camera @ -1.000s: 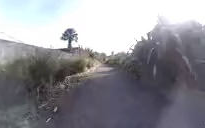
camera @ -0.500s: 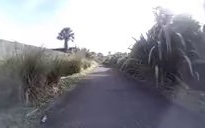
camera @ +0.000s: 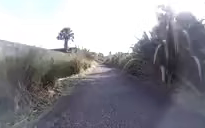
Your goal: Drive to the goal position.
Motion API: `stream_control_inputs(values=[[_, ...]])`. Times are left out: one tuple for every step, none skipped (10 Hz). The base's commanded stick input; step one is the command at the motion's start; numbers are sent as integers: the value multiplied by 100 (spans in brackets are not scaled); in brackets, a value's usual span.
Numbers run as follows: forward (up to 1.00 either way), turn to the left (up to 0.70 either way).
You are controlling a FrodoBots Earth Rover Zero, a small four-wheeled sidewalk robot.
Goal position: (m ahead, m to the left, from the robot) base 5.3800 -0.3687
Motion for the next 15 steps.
stream_control_inputs(values=[[45, 0], [45, 0], [44, 0], [43, 0], [41, 0], [41, 0], [41, 0], [41, 0], [41, 0], [41, 0], [41, 0], [41, 0], [41, 0], [42, 0], [42, -25]])
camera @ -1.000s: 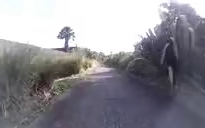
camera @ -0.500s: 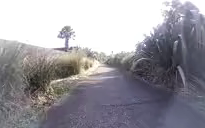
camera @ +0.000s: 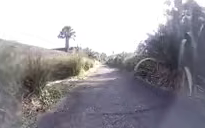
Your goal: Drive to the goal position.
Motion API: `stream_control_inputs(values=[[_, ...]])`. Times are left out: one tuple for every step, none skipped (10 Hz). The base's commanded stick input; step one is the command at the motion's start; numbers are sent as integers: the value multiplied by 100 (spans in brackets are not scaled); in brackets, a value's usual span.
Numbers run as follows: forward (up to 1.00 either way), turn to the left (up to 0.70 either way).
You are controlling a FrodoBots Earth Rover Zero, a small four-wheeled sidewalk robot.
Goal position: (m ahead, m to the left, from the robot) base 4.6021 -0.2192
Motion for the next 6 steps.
stream_control_inputs(values=[[42, -25], [42, -25], [42, -25], [42, -25], [42, -25], [42, -25]])
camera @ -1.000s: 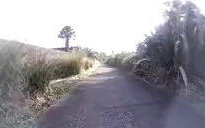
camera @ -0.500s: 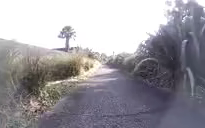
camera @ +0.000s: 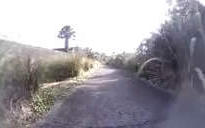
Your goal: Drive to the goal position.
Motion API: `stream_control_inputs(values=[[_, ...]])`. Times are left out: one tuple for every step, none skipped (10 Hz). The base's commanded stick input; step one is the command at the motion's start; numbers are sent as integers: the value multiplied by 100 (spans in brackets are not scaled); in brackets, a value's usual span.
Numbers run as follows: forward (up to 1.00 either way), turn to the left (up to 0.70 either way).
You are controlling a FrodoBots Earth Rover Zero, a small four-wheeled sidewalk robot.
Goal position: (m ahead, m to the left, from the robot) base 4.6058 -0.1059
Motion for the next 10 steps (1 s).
stream_control_inputs(values=[[42, -25], [42, -25], [42, -25], [42, -25], [42, -25], [42, -25], [42, -22], [42, -20], [42, 0], [42, 0]])
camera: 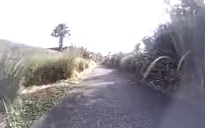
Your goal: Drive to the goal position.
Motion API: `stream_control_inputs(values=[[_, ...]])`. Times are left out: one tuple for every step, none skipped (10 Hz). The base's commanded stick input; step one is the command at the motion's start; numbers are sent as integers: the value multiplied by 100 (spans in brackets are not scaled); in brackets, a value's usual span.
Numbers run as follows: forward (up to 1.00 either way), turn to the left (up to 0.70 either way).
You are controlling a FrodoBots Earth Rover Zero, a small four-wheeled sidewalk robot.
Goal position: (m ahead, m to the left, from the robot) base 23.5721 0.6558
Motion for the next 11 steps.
stream_control_inputs(values=[[42, 0], [42, 0], [42, 0], [42, 0], [42, 0], [42, 0], [42, 0], [41, 0], [40, 0], [41, 0], [41, 0]])
